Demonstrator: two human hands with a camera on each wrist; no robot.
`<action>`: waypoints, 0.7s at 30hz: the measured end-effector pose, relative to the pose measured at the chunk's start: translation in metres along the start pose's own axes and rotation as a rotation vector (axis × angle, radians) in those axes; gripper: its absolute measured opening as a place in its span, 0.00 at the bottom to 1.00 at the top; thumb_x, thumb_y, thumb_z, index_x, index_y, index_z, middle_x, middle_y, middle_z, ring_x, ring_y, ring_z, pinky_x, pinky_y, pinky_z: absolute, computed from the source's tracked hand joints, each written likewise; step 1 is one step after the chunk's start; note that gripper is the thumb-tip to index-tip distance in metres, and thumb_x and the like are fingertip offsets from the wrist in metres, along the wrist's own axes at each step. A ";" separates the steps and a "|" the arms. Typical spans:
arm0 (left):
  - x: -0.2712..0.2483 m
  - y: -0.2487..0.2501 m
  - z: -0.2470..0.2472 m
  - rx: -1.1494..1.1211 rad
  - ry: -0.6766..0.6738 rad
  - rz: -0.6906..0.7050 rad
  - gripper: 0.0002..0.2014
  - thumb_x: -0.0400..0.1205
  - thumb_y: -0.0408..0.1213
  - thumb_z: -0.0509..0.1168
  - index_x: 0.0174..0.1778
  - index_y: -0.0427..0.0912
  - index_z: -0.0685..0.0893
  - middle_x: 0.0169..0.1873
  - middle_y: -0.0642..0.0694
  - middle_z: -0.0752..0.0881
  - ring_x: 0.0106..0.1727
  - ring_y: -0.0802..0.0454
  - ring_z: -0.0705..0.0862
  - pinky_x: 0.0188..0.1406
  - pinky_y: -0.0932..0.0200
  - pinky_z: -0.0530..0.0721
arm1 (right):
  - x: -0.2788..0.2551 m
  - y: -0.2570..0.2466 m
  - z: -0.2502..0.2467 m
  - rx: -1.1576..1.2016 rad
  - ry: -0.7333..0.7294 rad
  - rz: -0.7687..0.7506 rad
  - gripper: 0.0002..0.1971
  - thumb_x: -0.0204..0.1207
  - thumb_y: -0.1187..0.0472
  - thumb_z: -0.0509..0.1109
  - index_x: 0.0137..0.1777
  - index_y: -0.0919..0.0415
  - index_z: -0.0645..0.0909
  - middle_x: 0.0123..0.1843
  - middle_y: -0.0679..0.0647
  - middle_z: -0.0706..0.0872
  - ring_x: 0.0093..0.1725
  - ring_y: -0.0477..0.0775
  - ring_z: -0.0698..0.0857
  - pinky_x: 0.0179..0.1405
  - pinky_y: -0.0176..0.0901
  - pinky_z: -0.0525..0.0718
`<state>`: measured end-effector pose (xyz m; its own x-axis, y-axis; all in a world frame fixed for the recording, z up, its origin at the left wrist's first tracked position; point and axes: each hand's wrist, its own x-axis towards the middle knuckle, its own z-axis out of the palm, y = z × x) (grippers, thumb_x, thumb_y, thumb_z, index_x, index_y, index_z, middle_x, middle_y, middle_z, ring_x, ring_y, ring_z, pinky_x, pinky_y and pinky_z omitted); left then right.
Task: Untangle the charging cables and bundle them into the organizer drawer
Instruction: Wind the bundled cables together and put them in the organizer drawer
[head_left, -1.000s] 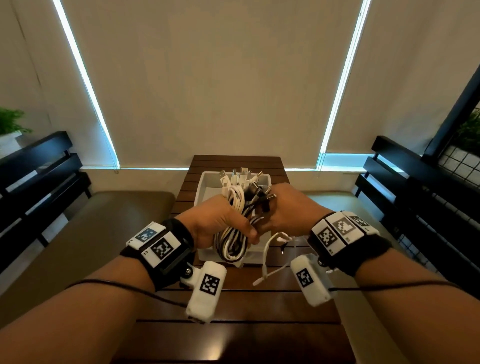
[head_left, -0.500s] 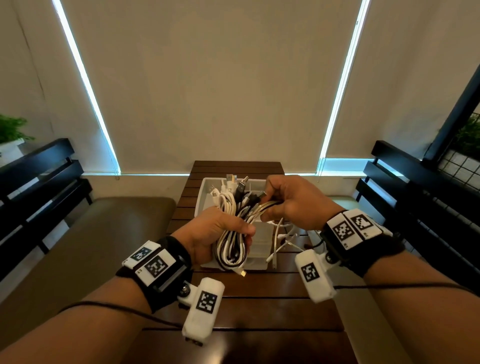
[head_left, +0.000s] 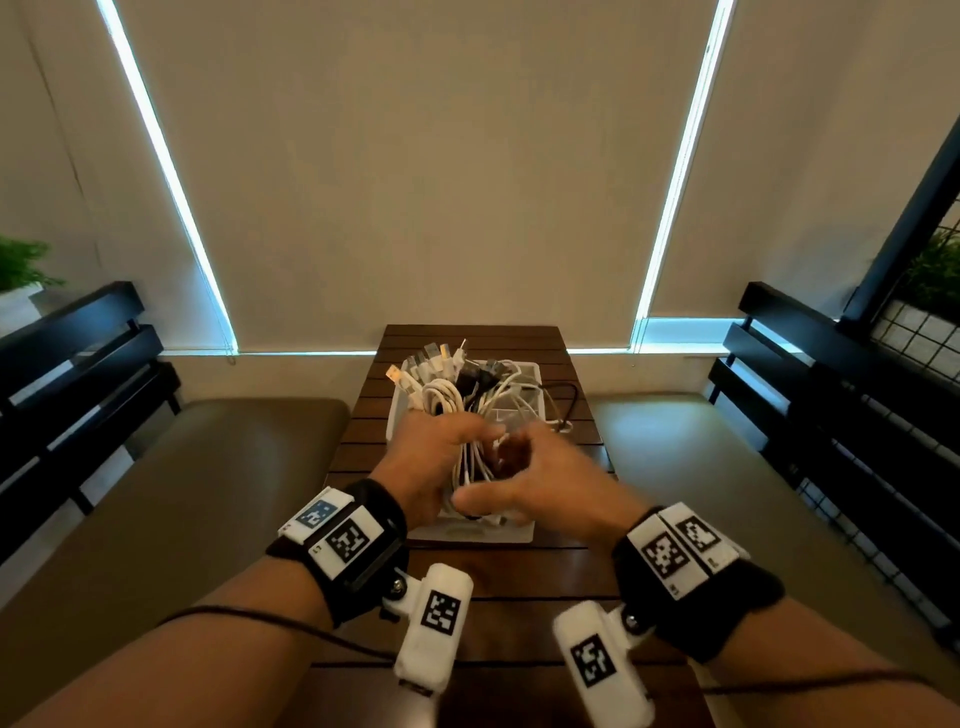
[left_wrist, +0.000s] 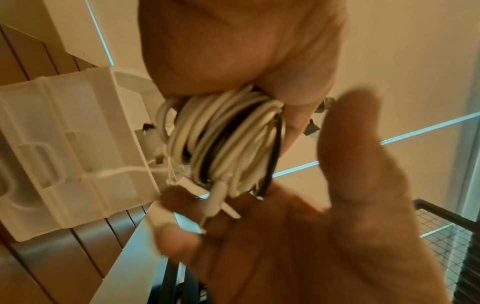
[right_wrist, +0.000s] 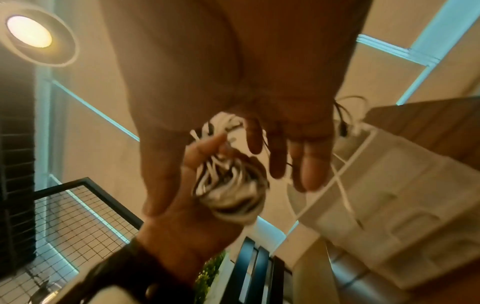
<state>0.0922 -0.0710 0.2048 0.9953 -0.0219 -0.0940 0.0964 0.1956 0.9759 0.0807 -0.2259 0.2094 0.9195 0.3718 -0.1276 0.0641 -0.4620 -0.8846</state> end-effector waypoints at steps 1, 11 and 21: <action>0.002 -0.001 0.003 -0.007 0.015 0.021 0.09 0.72 0.28 0.72 0.47 0.29 0.89 0.42 0.34 0.91 0.44 0.38 0.92 0.45 0.44 0.89 | 0.002 0.003 0.006 0.042 -0.075 0.035 0.46 0.54 0.45 0.86 0.70 0.47 0.65 0.58 0.40 0.79 0.57 0.44 0.82 0.56 0.48 0.87; 0.004 -0.011 0.012 -0.109 0.032 -0.068 0.07 0.72 0.30 0.74 0.41 0.31 0.85 0.32 0.40 0.85 0.33 0.44 0.87 0.33 0.53 0.84 | 0.016 0.008 0.027 0.197 -0.099 0.005 0.07 0.65 0.68 0.71 0.43 0.68 0.83 0.35 0.66 0.89 0.34 0.68 0.88 0.32 0.50 0.86; -0.002 -0.025 0.013 -0.133 0.042 -0.047 0.07 0.74 0.31 0.72 0.43 0.30 0.86 0.35 0.37 0.84 0.35 0.44 0.87 0.32 0.53 0.85 | 0.015 0.011 0.021 0.145 -0.200 0.020 0.15 0.59 0.65 0.76 0.47 0.60 0.82 0.42 0.65 0.89 0.40 0.59 0.87 0.44 0.56 0.87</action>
<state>0.0879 -0.0882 0.1830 0.9886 0.0063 -0.1502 0.1401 0.3237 0.9357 0.0869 -0.2086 0.1880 0.8242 0.5223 -0.2189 -0.0225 -0.3561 -0.9342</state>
